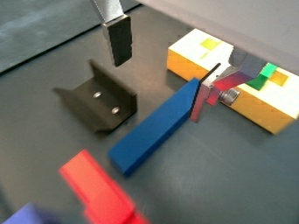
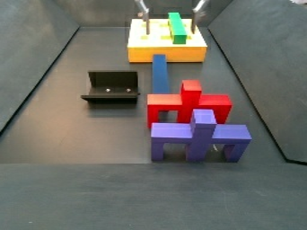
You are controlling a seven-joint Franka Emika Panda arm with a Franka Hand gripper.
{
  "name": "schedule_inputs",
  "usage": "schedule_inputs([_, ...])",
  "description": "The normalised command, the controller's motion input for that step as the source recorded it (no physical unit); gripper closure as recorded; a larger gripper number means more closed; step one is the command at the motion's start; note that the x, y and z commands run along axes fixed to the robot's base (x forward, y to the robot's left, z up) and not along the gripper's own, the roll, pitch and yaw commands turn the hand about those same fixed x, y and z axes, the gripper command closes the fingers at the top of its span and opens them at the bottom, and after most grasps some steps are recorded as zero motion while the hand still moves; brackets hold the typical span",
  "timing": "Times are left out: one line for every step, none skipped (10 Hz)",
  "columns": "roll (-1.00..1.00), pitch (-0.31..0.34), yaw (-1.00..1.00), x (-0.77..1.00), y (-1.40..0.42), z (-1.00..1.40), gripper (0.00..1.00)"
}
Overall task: Pick up the blue object. Move up. Move to above the board. Insert the blue object.
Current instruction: Pick up the blue object.
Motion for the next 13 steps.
schedule_inputs([0.04,-0.061,-0.03,0.22,-0.61,-0.90,0.00])
schedule_inputs([0.01,-0.184,-0.06,0.00,-0.26,-0.93,0.00])
schedule_inputs([0.00,-0.091,-0.16,0.00,0.00,-1.00,0.00])
schedule_inputs([0.02,-0.089,-0.18,0.00,0.00,-1.00,0.00])
schedule_inputs([0.09,-0.051,-0.23,0.00,-0.21,-0.57,0.00])
schedule_inputs([0.18,-0.020,-0.18,0.00,-0.21,-0.47,0.00])
schedule_inputs([0.19,-0.071,-0.11,-0.02,-0.10,-0.58,0.00])
schedule_inputs([0.35,-0.007,0.00,0.00,-0.03,-0.57,0.00])
schedule_inputs([0.34,-0.019,0.07,-0.04,-0.07,-0.33,0.00])
schedule_inputs([0.28,-0.030,0.10,-0.14,-0.03,-0.18,0.00])
schedule_inputs([0.28,-0.086,0.08,-0.31,-0.09,-0.01,0.00])
schedule_inputs([0.25,-0.063,0.06,-0.15,0.00,-0.16,0.00])
schedule_inputs([0.23,-0.051,0.05,0.00,0.00,-0.24,0.00])
